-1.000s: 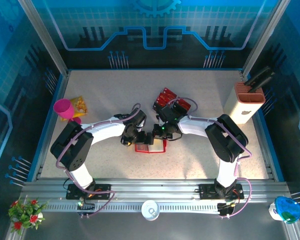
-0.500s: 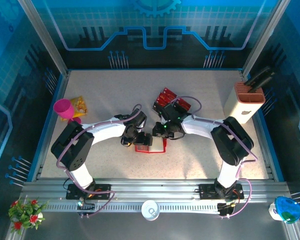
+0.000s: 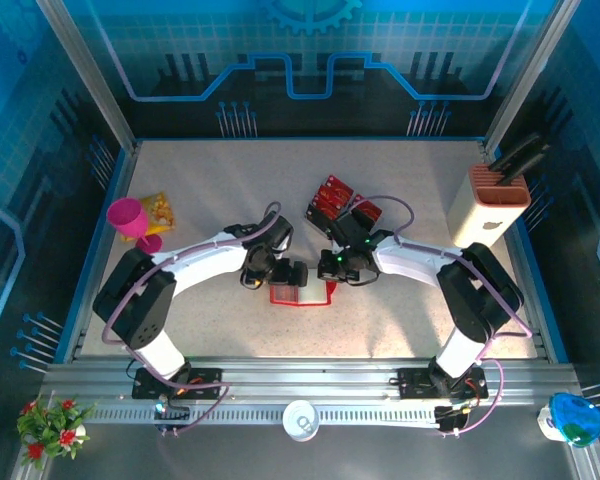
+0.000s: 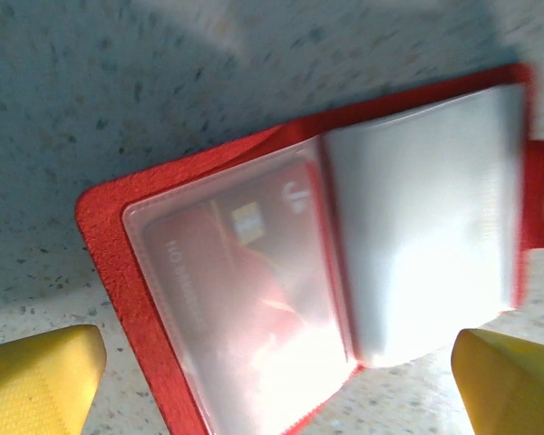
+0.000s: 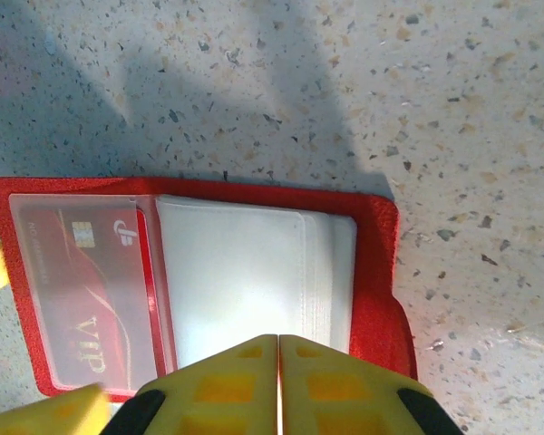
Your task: Put the credit cards into the card holder
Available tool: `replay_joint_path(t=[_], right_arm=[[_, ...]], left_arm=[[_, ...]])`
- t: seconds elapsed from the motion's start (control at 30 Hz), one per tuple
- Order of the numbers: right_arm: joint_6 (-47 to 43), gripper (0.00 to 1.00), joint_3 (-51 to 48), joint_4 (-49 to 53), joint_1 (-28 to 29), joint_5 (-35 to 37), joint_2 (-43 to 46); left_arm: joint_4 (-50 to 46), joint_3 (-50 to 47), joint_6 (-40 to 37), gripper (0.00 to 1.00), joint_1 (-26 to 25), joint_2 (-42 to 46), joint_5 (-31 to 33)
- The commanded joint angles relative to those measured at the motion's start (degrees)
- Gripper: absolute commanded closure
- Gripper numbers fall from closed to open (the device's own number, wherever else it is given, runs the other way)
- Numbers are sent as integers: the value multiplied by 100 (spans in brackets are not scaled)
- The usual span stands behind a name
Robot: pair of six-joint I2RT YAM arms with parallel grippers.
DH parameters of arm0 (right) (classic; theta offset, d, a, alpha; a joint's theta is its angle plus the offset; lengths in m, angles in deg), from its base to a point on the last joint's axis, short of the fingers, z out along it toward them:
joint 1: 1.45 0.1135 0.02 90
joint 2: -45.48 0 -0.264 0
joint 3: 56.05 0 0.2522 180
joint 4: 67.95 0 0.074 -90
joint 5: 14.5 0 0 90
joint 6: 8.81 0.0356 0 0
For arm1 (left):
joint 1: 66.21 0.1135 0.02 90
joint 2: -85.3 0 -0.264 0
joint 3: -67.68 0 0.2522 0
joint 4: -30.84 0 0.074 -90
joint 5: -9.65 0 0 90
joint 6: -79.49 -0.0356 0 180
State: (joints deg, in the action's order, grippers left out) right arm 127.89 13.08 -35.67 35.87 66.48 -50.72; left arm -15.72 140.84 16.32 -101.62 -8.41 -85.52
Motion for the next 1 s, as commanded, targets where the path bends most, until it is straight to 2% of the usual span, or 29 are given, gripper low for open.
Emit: replay_joint_path(t=[0.0, 0.17, 0.33, 0.67, 0.97], right_arm=[[-31, 91, -72, 82, -38, 76, 113], [-23, 92, -70, 64, -42, 67, 41], [-12, 93, -55, 70, -60, 37, -12], [-90, 94, 135, 90, -76, -177, -181], [-212, 96, 390, 187, -66, -176, -445]], left_arm=[[-91, 300, -9, 1, -10, 300, -344], [469, 128, 256, 1, -34, 298, -1042], [849, -209, 391, 1, -63, 215, -1251], [1042, -786, 282, 1, -65, 70, -881], [1048, -871, 127, 1, -60, -137, -610]])
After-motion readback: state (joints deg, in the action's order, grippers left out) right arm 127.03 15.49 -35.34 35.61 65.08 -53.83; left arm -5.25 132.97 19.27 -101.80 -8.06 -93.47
